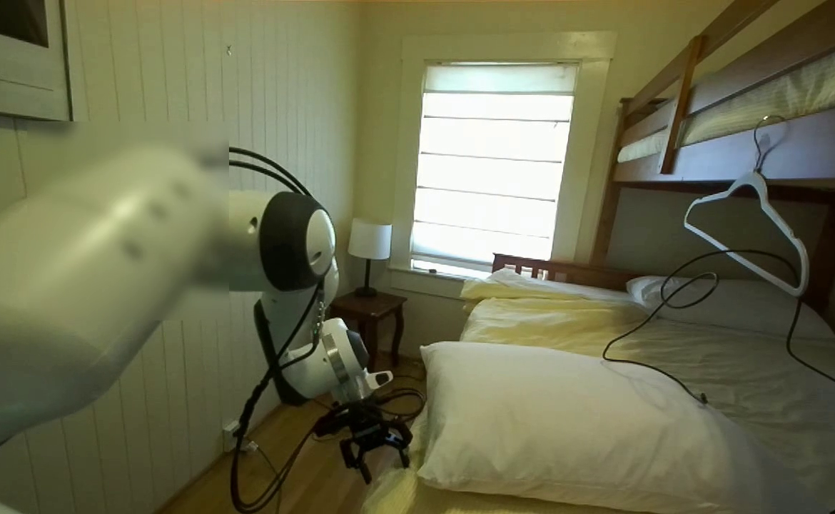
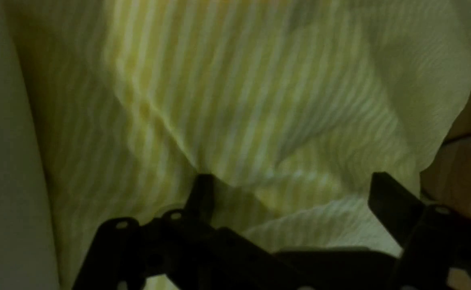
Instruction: Move the blanket to the right
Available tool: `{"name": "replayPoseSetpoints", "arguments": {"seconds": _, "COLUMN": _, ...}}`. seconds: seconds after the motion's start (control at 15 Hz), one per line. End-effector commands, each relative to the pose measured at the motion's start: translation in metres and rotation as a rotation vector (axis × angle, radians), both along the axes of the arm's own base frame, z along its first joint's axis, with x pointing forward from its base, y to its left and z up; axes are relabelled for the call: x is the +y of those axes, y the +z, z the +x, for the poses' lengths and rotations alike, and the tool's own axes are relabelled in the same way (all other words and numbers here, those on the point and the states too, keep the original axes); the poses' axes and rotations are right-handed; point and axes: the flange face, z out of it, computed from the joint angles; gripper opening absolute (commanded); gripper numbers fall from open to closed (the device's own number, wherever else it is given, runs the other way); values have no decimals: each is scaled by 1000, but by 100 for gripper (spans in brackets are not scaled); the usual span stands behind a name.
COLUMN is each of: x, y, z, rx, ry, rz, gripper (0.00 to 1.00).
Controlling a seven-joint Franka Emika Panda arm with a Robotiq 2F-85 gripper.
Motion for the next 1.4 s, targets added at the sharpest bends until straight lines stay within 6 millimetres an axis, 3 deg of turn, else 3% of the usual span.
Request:
{"name": "replayPoseSetpoints", "arguments": {"seconds": 0.0, "x": -5, "y": -3, "z": 11, "rx": -56, "ry": 26, "rz": 24, "gripper": 74}}
{"name": "replayPoseSetpoints", "arguments": {"seconds": 0.33, "x": -8, "y": 14, "z": 15, "rx": -90, "ry": 13, "rz": 62, "gripper": 38}}
{"name": "replayPoseSetpoints", "arguments": {"seconds": 0.67, "x": 13, "y": 45, "z": 21, "rx": -155, "ry": 71, "rz": 93, "gripper": 3}}
{"name": "replayPoseSetpoints", "arguments": {"seconds": 0.73, "x": 17, "y": 52, "z": 23, "rx": -170, "ry": 79, "rz": 98, "gripper": 0}}
{"name": "replayPoseSetpoints", "arguments": {"seconds": 1.13, "x": 32, "y": 78, "z": 25, "rx": -188, "ry": 103, "rz": 110, "gripper": 0}}
{"name": "replayPoseSetpoints", "arguments": {"seconds": 1.27, "x": 34, "y": 78, "z": 21, "rx": -152, "ry": 96, "rz": 77, "gripper": 27}}
{"name": "replayPoseSetpoints", "arguments": {"seconds": 1.33, "x": 35, "y": 76, "z": 15, "rx": -141, "ry": 105, "rz": 47, "gripper": 32}}
